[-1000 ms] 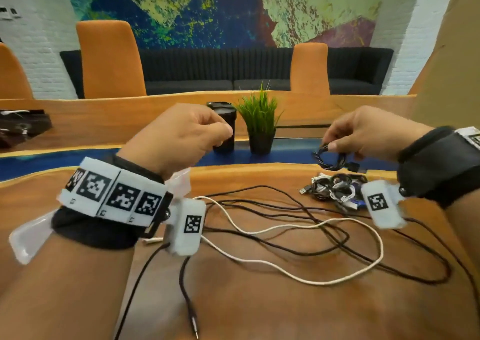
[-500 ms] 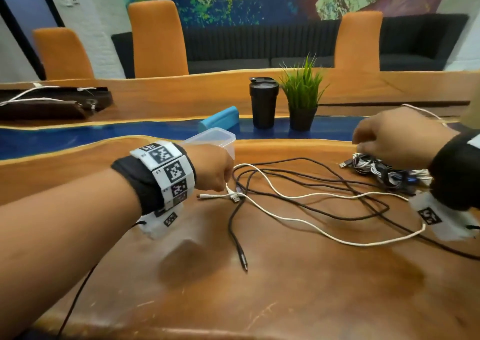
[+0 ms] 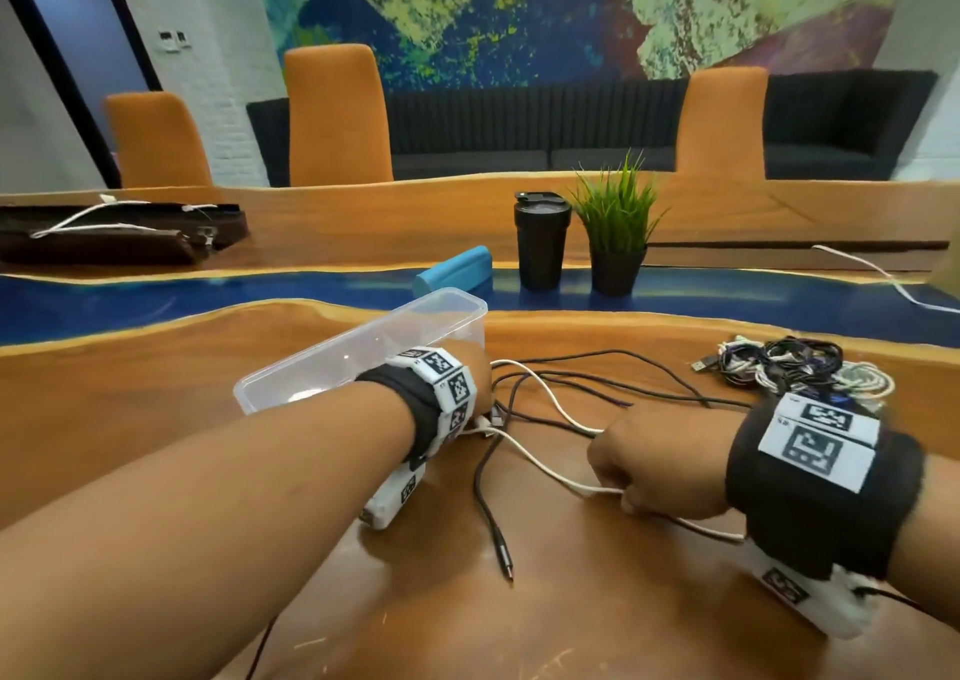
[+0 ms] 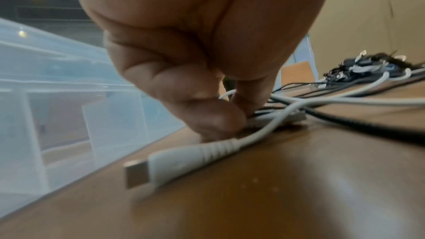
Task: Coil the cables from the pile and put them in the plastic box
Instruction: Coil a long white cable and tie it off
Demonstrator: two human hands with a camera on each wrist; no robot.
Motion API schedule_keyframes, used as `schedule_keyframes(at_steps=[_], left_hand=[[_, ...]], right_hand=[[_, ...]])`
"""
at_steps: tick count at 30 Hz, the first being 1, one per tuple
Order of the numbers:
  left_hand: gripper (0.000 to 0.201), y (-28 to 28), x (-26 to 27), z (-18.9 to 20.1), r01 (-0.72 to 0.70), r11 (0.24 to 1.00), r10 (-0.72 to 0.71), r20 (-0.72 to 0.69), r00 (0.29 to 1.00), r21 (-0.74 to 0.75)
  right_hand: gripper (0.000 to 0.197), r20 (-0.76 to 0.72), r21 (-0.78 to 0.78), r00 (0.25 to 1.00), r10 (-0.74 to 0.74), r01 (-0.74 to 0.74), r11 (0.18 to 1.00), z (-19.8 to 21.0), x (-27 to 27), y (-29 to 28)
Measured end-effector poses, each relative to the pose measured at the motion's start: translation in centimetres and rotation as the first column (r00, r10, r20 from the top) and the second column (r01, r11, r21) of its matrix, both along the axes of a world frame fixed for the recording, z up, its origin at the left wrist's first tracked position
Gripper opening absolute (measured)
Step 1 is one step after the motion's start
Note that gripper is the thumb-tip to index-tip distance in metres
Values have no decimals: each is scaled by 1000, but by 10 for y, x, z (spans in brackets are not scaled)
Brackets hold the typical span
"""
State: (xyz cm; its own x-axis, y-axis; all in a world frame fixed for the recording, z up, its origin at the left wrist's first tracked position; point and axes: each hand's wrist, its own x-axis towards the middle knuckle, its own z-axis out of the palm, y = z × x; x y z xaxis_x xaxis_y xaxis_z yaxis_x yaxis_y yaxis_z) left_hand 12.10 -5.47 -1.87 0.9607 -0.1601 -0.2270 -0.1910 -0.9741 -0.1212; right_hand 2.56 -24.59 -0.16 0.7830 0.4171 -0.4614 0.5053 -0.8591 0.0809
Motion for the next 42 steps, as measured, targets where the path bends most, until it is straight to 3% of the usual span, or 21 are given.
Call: schedule_keyframes(at_steps=[4,9,10,12,15,17,19,20,21,23,25,27,31,33,35,36,38,39,40,41,42], left_hand=[[33,-7,4,1,-18,1000,18,-30,999,-4],[32,-6,-9,54,25,928,6,84,996,-371],[26,-6,-11,70,28,858,32,108,994,-512],[14,-8,-16,102,62,630,87,150,985,-774],[18,-13,-25,151,199,398,68,245,967,-895],[15,-17,-35,178,264,307,7,280,960,-914],[12,-21,-44,199,295,232,-84,283,955,-927],[11,-23,-49,207,287,188,-141,263,954,-940],[10,-24,-54,212,262,129,-201,233,951,-956],[11,-28,-63,220,184,-5,-299,177,938,-983],[10,-30,-71,223,103,-133,-355,144,924,-986],[9,-28,-79,223,50,-187,-398,122,909,-981],[19,-25,-93,220,-19,-182,-488,74,869,-983],[17,-23,-98,223,-80,-268,-534,79,842,-960],[18,-22,-101,228,-108,-398,-533,134,836,-911],[18,-23,-102,230,-87,-447,-500,168,850,-890],[18,-27,-101,228,47,-445,-383,238,893,-894],[18,-31,-101,225,188,-354,-295,300,907,-916],[18,-34,-101,221,349,-210,-221,393,893,-913],[18,-37,-102,215,482,-60,-201,483,852,-874],[19,-38,-102,210,566,68,-229,539,810,-822]], right_hand=[[5,-7,44,1000,-24,24,999,-4,1,-8],[4,23,115,996,-81,78,990,0,2,-21],[8,35,143,995,-97,91,986,3,3,-24],[16,35,214,988,-151,140,967,14,3,-28],[25,122,351,956,-266,210,913,50,1,-33],[25,330,584,850,-409,157,797,87,-1,-35],[27,491,787,642,-589,-36,616,128,-4,-39],[30,500,839,571,-651,-132,529,146,-5,-39],[33,466,874,567,-679,-179,451,163,-7,-38],[32,301,948,718,-628,-154,278,185,-7,-32],[14,60,998,879,-473,-46,43,195,-7,-28],[9,-66,991,939,-338,21,-135,201,-11,-29],[18,-60,975,964,-258,2,-221,212,-18,-39],[18,-74,967,961,-268,3,-256,212,-19,-42],[18,-83,979,935,-345,11,-206,204,-21,-38],[19,-43,994,918,-395,2,-105,197,-23,-35],[21,183,960,900,-396,-78,267,180,-31,-27],[21,319,867,889,-329,-133,480,175,-36,-23],[22,428,744,868,-252,-181,643,173,-40,-21],[24,507,648,839,-199,-218,730,177,-45,-21],[25,561,609,806,-190,-246,754,186,-49,-24]])
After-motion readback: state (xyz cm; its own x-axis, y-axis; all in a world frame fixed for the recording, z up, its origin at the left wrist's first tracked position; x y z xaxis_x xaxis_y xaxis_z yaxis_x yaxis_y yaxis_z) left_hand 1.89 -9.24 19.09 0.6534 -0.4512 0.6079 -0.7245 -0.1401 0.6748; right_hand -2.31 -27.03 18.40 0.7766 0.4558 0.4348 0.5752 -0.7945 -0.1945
